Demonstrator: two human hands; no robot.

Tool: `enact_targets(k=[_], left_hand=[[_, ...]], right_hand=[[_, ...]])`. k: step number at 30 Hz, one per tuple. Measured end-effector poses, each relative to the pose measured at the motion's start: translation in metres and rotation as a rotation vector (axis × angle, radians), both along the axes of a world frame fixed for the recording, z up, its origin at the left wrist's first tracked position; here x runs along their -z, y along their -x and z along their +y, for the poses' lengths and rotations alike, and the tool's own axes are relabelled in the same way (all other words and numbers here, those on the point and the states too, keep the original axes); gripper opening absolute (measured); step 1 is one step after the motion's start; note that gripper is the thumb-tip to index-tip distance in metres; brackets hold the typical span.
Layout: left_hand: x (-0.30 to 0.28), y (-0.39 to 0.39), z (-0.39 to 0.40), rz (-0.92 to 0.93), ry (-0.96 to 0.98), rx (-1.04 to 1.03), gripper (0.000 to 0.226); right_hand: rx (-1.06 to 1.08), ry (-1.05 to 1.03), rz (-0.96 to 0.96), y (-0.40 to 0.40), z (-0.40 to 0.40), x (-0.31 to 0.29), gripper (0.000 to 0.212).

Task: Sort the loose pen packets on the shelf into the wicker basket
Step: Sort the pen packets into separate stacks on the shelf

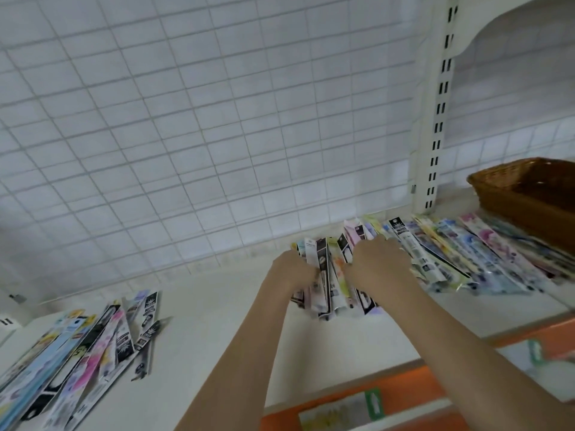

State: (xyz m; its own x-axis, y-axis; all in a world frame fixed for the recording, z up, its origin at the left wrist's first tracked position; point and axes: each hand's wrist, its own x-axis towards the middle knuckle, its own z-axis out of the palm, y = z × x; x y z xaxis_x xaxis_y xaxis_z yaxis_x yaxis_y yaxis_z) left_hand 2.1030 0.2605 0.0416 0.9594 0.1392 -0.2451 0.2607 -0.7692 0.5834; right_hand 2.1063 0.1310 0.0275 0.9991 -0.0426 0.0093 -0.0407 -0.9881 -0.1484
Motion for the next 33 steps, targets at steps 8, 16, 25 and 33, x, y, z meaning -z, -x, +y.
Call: enact_targets(k=[8, 16, 25, 33], left_hand=[[0.028, 0.026, 0.048, -0.135, 0.051, -0.121, 0.039], [0.048, 0.089, 0.145, -0.326, 0.048, -0.323, 0.025], [0.044, 0.157, 0.261, -0.441, -0.162, -0.582, 0.015], [0.049, 0.187, 0.338, -0.398, -0.147, -0.689, 0.015]], right_hand=[[-0.206, -0.146, -0.246, 0.008, 0.041, 0.000, 0.026], [-0.443, -0.352, -0.240, 0.032, 0.123, 0.033, 0.025], [-0.536, -0.366, -0.086, 0.048, 0.201, 0.043, 0.024], [-0.568, -0.394, -0.091, 0.079, 0.293, 0.045, 0.025]])
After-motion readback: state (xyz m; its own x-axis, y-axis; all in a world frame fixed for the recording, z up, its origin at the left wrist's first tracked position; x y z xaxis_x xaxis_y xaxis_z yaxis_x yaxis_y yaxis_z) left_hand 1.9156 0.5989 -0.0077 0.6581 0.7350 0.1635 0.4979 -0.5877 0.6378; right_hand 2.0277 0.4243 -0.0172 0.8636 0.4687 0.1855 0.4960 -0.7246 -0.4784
